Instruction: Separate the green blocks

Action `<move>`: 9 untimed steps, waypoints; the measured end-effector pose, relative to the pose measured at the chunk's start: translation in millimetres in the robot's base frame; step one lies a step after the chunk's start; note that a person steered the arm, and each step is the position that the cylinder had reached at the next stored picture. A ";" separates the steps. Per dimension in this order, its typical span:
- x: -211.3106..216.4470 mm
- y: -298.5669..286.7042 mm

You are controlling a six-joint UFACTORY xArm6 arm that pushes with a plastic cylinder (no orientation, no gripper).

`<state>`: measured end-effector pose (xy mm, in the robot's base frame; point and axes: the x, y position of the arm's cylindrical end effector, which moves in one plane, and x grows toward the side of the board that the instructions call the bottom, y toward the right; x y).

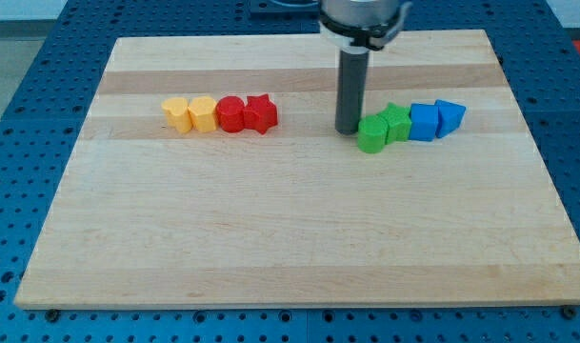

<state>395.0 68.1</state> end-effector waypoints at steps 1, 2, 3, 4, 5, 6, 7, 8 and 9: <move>0.0 2.8; 8.2 13.5; 16.7 19.5; 16.7 19.5; 16.6 19.5; 14.6 19.5; 3.0 17.6; 2.8 0.8; 13.3 -8.5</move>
<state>408.3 59.6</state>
